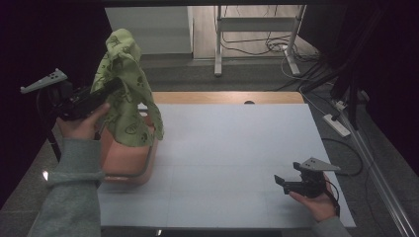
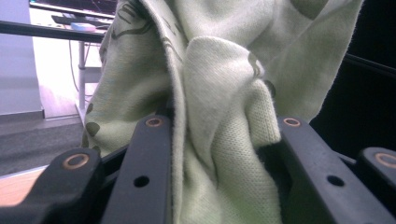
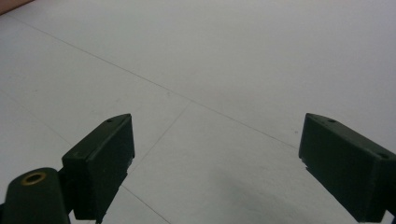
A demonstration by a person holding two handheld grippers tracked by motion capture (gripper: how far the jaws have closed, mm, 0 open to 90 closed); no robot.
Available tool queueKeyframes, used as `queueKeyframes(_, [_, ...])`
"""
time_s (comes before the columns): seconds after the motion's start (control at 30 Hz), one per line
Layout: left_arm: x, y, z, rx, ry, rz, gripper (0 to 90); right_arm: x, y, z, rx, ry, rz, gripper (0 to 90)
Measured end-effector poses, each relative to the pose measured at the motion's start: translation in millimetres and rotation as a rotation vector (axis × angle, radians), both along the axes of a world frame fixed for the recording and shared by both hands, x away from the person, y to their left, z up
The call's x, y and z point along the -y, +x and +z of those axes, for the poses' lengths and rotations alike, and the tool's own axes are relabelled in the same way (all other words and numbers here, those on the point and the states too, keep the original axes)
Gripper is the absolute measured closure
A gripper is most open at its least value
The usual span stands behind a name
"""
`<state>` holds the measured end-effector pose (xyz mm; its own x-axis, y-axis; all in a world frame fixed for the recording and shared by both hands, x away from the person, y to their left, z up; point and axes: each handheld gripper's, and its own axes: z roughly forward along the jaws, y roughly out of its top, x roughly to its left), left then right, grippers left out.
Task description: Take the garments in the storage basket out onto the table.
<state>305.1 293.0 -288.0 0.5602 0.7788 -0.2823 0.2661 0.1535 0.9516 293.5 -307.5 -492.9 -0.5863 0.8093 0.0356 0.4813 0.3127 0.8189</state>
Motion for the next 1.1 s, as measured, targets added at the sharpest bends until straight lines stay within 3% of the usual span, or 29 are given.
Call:
queueKeyframes(0.5, [31.4,7.3,15.0,0.028,-0.009,-0.079,70.4,0.1,-0.4,0.2,0.0,-0.001,0.001,11.3])
queueKeyframes(1.1, [60.4,13.0,-9.9,-0.012,-0.02,-0.166,70.3,0.0,-0.4,0.9,0.003,0.0,0.002,11.3])
